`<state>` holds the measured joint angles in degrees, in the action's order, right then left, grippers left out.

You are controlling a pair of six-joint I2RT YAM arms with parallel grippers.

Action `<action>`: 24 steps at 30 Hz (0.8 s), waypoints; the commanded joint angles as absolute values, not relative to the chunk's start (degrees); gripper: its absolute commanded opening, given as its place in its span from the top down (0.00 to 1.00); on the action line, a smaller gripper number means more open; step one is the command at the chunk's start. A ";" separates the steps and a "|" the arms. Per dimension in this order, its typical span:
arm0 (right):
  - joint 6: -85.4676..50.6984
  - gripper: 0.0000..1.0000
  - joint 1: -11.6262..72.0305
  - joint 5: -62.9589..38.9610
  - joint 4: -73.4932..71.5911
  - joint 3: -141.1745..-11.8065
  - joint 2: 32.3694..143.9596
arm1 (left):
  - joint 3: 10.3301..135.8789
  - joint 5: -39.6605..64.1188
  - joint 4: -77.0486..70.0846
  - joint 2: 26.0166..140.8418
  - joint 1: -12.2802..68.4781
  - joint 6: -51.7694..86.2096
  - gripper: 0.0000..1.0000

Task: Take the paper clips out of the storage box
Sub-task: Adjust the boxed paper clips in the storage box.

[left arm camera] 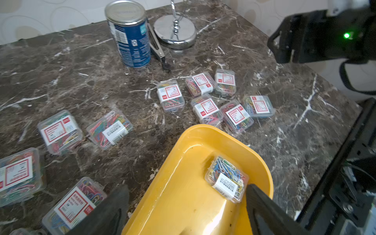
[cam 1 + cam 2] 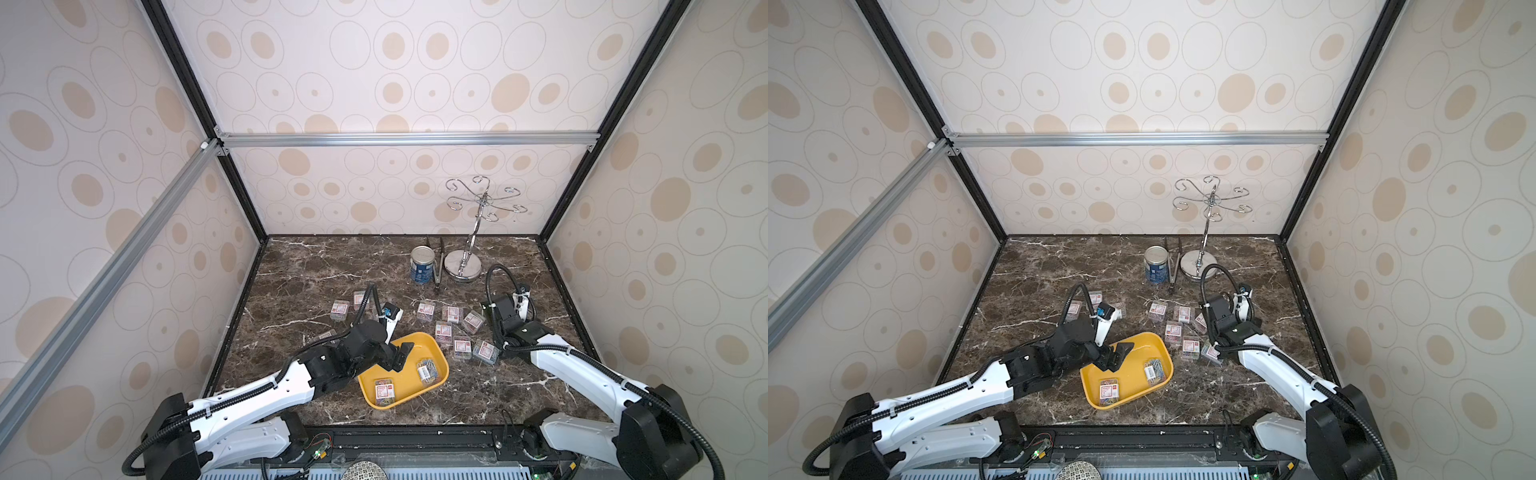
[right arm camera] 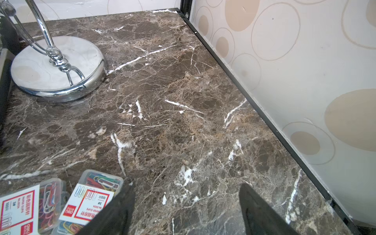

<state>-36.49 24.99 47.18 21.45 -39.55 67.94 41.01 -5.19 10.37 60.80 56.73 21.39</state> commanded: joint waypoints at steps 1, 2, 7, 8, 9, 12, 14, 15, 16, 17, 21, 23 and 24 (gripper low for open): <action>-37.55 0.18 24.79 47.88 22.64 -40.74 68.12 | 40.89 2.09 10.31 63.11 57.02 19.66 0.18; -37.54 0.18 24.84 47.90 22.59 -40.66 68.04 | 40.91 2.37 10.27 64.03 57.26 19.67 0.18; -37.53 0.18 24.87 47.90 22.60 -40.82 68.27 | 42.13 2.24 11.25 68.19 60.57 18.47 0.19; -37.57 0.18 24.87 47.89 22.71 -40.87 68.46 | 42.31 2.20 11.40 68.82 60.89 18.29 0.19; -37.59 0.18 24.83 47.90 22.89 -41.04 68.51 | 42.54 2.23 11.76 69.54 61.19 18.22 0.19; -37.67 0.18 24.83 47.99 22.95 -41.23 68.90 | 43.52 1.94 12.87 72.54 61.44 18.34 0.23; -37.64 0.19 24.79 47.99 23.13 -41.33 69.15 | 44.24 1.98 13.16 74.73 61.78 18.59 0.26; -37.69 0.19 24.84 47.99 23.28 -41.46 69.20 | 44.55 2.09 13.06 75.89 62.00 18.57 0.28; -37.63 0.19 24.84 47.92 23.31 -41.46 69.18 | 44.83 2.36 13.01 76.96 62.22 18.41 0.29; -37.69 0.19 24.81 47.92 23.36 -41.48 69.11 | 45.16 2.48 13.16 77.94 62.47 18.42 0.29; -37.65 0.19 24.81 47.90 23.32 -41.44 69.30 | 46.53 -0.41 15.36 80.65 62.78 18.90 0.29; -37.63 0.19 24.79 47.90 23.38 -41.61 69.39 | 46.41 -1.05 15.81 80.95 62.80 18.79 0.30; -37.62 0.19 24.86 47.90 23.40 -41.62 69.38 | 46.37 -1.02 15.81 80.93 62.86 18.72 0.29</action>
<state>-36.69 24.99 47.18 21.87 -40.29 68.95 44.23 0.58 13.52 81.01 62.26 19.66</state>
